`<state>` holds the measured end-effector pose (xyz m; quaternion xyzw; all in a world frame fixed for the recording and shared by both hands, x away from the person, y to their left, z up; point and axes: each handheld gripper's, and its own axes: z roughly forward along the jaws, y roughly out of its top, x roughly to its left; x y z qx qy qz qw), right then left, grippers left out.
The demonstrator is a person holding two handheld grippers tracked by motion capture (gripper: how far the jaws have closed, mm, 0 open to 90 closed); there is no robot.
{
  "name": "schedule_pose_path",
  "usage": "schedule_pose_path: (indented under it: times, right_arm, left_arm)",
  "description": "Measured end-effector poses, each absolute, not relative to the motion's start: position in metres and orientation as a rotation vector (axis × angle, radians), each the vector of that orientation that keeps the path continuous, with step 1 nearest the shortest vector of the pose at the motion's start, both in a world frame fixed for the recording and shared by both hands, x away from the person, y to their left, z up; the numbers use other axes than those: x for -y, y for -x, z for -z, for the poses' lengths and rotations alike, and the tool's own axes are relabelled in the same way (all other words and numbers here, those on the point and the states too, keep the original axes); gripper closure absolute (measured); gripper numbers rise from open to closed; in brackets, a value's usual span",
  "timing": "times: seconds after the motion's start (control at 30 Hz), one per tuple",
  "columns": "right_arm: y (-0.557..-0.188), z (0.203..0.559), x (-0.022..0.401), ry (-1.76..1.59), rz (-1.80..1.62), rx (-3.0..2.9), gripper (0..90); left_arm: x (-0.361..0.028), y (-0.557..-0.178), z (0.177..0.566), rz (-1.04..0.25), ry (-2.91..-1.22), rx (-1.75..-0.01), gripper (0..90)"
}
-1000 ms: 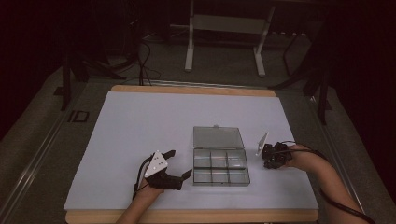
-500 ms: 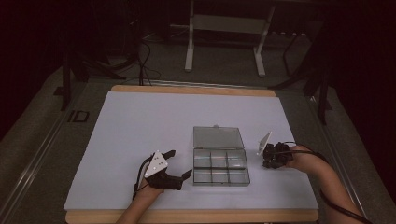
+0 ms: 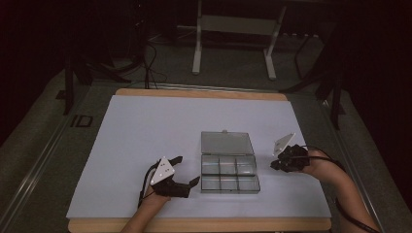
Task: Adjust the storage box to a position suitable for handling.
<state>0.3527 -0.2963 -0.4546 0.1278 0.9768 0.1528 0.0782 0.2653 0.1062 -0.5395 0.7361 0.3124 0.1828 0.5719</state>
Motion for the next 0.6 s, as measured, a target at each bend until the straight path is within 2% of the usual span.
schedule_pose_path:
  times: [0.6]
  right_arm:
    - [-0.346, 0.443, 0.277, -0.322, -0.794, -2.850, 85.6]
  left_arm:
    - [-0.106, -0.265, 0.540, -0.426, -1.722, -0.732, 4.7]
